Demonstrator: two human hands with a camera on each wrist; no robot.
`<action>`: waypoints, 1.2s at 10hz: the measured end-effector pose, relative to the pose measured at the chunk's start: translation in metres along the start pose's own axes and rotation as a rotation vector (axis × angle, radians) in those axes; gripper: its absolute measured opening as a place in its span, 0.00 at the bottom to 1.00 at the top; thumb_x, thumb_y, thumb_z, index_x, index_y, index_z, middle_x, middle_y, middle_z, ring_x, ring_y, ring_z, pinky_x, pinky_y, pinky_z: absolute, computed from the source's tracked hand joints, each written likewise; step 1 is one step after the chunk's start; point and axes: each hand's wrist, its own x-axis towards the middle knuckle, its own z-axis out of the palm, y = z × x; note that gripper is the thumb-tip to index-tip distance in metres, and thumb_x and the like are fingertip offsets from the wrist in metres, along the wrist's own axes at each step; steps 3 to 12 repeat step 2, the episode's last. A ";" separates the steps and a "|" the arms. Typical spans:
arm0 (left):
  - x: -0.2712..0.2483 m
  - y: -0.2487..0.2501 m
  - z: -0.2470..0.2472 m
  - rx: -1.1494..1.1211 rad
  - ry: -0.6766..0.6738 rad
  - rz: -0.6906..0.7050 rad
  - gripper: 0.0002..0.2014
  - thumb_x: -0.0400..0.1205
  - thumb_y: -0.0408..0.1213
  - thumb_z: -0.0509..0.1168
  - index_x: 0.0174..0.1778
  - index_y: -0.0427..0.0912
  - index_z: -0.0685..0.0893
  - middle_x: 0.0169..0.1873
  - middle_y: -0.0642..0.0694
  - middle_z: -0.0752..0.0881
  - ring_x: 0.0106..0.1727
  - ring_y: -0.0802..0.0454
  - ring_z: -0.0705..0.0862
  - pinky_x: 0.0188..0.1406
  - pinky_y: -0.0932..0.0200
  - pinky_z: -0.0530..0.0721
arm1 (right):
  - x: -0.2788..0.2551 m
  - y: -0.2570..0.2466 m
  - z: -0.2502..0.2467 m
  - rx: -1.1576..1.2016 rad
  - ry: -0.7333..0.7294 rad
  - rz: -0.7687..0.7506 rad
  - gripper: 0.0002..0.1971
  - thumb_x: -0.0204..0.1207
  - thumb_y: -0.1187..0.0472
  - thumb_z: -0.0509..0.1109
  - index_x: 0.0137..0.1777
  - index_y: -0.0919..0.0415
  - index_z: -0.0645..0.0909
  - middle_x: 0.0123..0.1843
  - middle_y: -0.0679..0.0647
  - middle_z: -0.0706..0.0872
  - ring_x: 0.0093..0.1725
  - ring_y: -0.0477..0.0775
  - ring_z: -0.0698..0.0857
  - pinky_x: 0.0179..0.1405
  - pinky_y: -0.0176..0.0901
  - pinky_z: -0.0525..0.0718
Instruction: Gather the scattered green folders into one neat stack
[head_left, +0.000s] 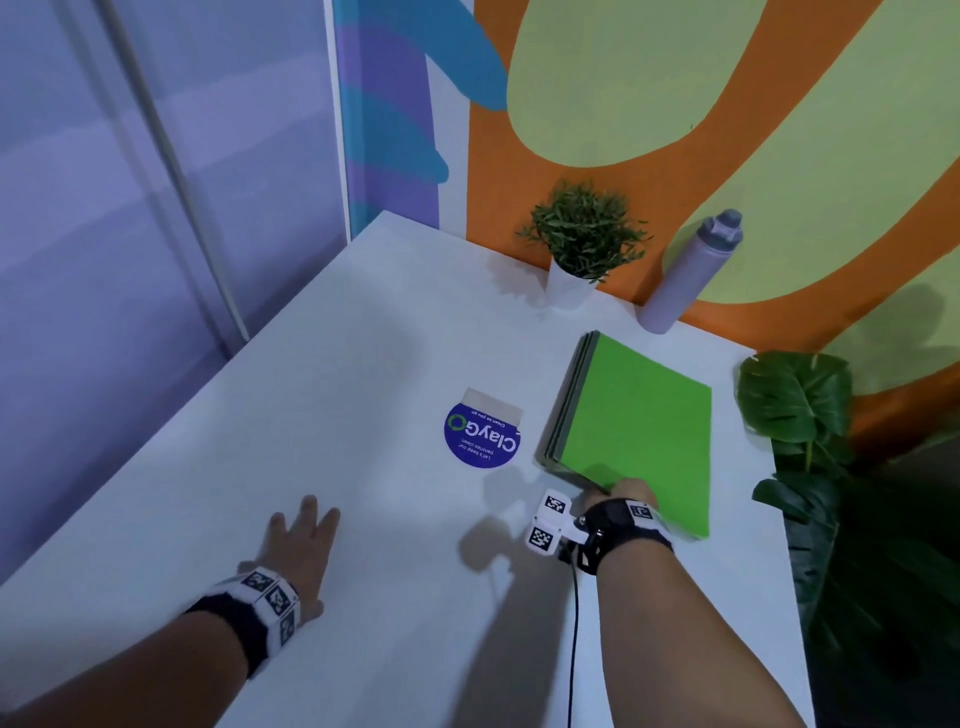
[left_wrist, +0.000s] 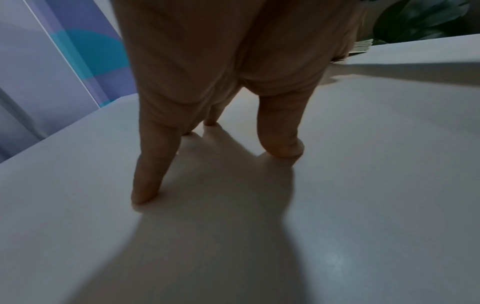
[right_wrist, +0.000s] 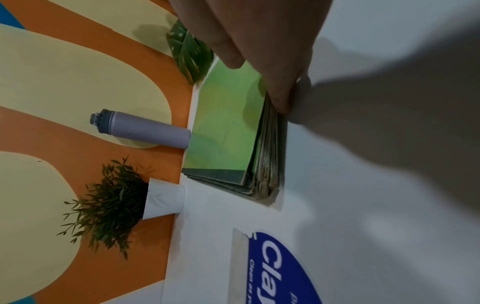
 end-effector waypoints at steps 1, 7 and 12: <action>-0.001 0.001 0.001 -0.057 0.026 -0.010 0.51 0.77 0.39 0.69 0.82 0.52 0.34 0.82 0.45 0.28 0.83 0.32 0.39 0.75 0.31 0.65 | 0.013 -0.009 -0.008 -0.026 0.001 -0.033 0.14 0.61 0.60 0.80 0.38 0.70 0.82 0.42 0.67 0.88 0.42 0.65 0.87 0.41 0.46 0.83; -0.003 0.001 -0.001 -0.052 0.028 -0.008 0.52 0.76 0.40 0.70 0.82 0.51 0.34 0.82 0.44 0.28 0.83 0.31 0.39 0.76 0.31 0.66 | 0.013 -0.014 -0.016 -0.086 -0.010 -0.025 0.15 0.64 0.59 0.79 0.39 0.70 0.80 0.42 0.65 0.86 0.43 0.66 0.85 0.39 0.46 0.80; -0.003 0.001 -0.001 -0.052 0.028 -0.008 0.52 0.76 0.40 0.70 0.82 0.51 0.34 0.82 0.44 0.28 0.83 0.31 0.39 0.76 0.31 0.66 | 0.013 -0.014 -0.016 -0.086 -0.010 -0.025 0.15 0.64 0.59 0.79 0.39 0.70 0.80 0.42 0.65 0.86 0.43 0.66 0.85 0.39 0.46 0.80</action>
